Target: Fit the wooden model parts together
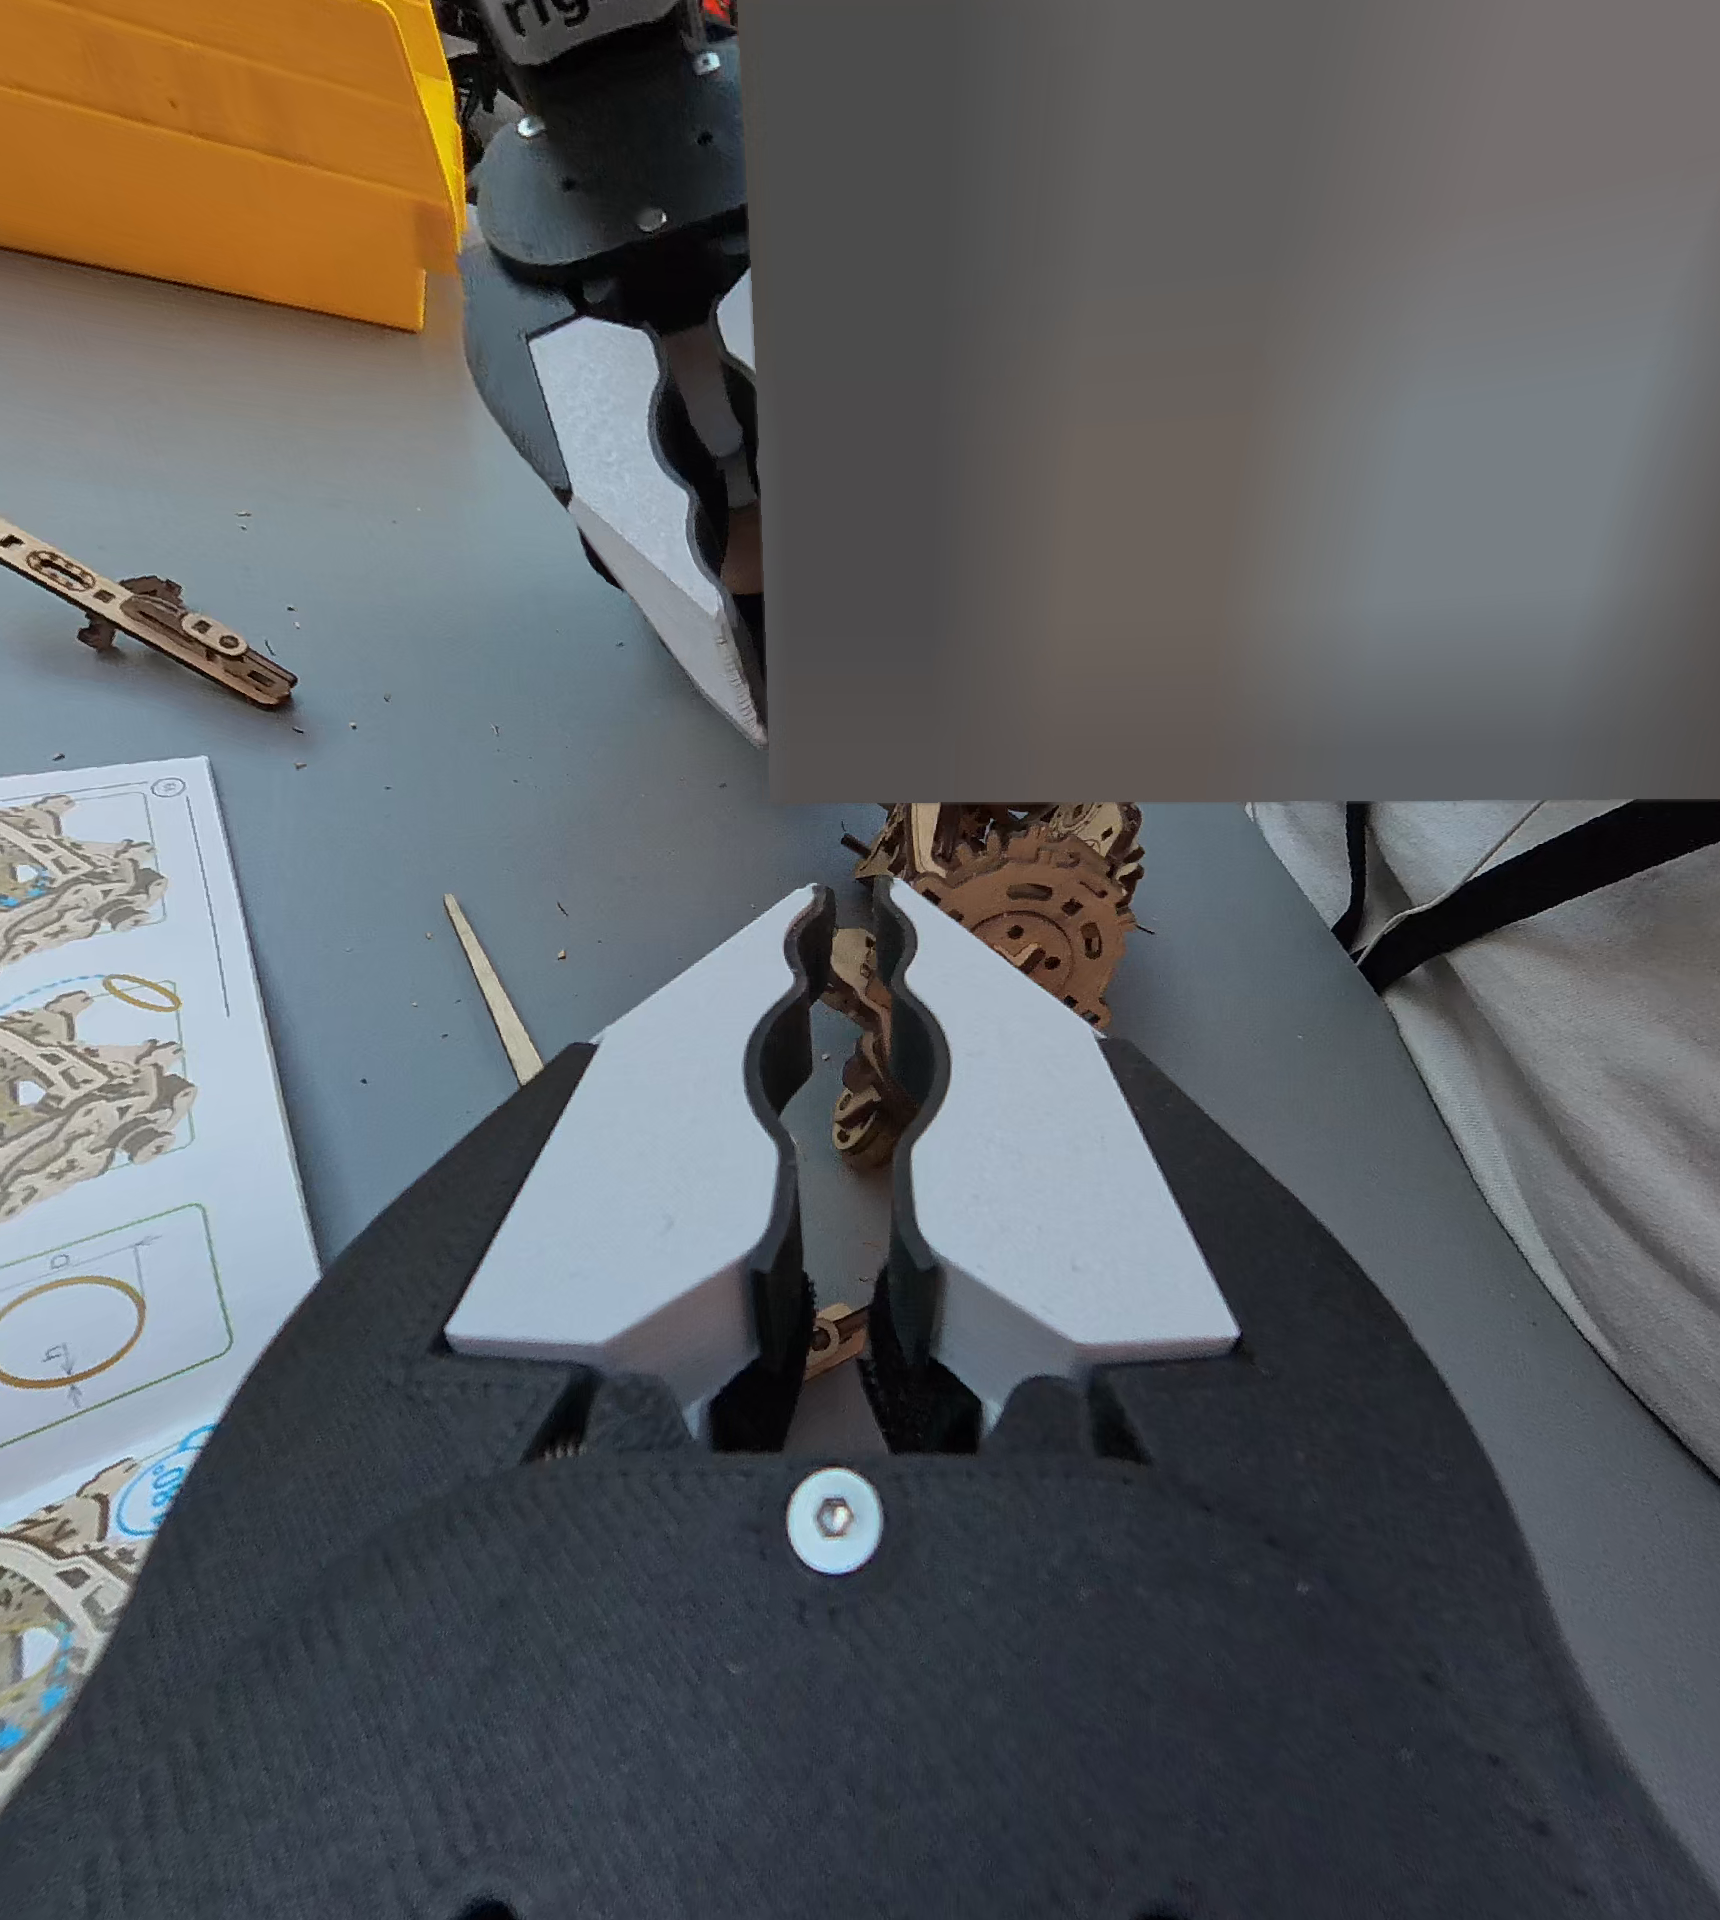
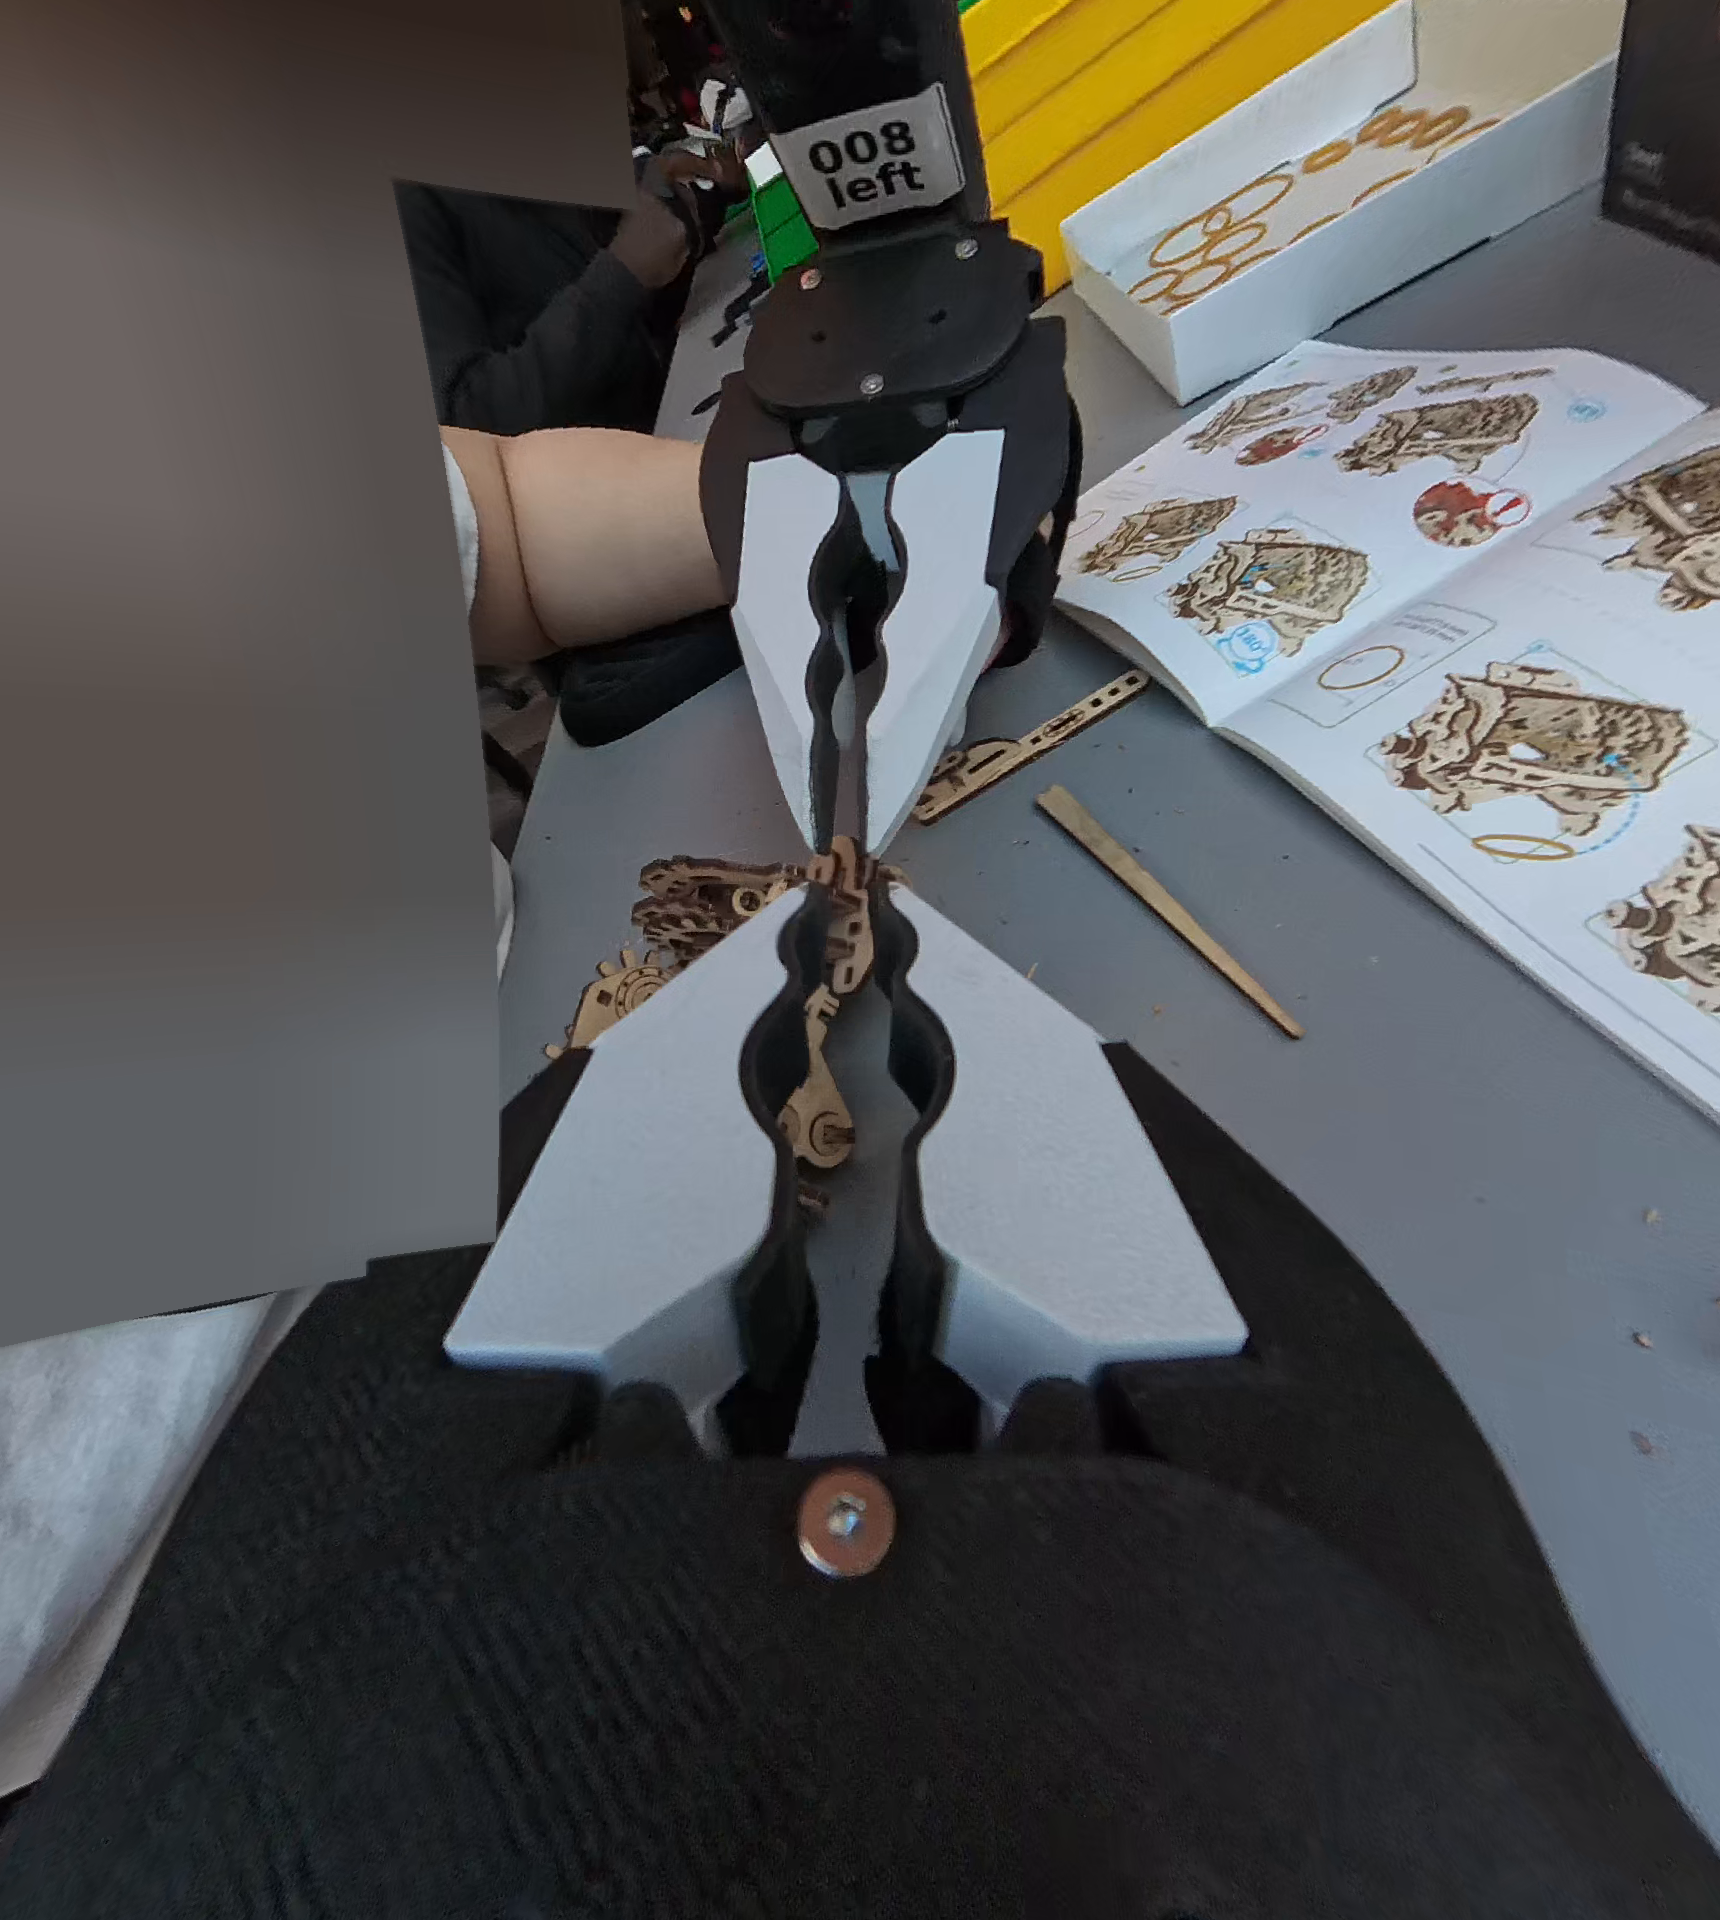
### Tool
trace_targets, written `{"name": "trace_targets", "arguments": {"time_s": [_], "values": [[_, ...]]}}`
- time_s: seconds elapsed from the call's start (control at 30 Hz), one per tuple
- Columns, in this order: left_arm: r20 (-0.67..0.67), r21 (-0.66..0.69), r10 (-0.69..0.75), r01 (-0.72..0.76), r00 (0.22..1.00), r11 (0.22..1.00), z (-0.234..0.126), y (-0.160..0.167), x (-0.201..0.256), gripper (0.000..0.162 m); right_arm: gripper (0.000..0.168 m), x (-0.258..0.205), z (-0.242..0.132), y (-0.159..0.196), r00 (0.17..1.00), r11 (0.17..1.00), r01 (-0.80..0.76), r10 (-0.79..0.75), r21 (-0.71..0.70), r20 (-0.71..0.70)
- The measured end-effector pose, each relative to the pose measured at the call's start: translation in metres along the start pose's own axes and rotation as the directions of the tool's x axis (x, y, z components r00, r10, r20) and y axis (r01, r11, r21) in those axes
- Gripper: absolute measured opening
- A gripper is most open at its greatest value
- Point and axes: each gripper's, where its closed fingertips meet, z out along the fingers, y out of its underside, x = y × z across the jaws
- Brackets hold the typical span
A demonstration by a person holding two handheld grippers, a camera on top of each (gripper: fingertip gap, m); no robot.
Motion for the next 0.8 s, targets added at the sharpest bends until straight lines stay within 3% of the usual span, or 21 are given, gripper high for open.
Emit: {"name": "trace_targets", "arguments": {"time_s": [0.17,0.53,0.8], "values": [[-0.003,-0.016,0.012,-0.013,1.000,1.000,0.001,0.003,0.006,0.006,0.015,-0.013,0.005,0.007,0.969,0.979,-0.181,0.194,-0.095,0.152],[-0.014,-0.010,-0.099,0.099,0.995,0.995,-0.003,0.003,0.010,0.006,0.021,-0.013,0.020,0.023,0.943,0.914,-0.265,0.312,-0.307,0.115],[-0.073,-0.007,-0.215,0.215,0.974,0.977,-0.002,0.001,0.014,0.000,0.014,-0.013,0.021,0.025,0.919,0.900,-0.311,0.367,-0.306,0.144]]}}
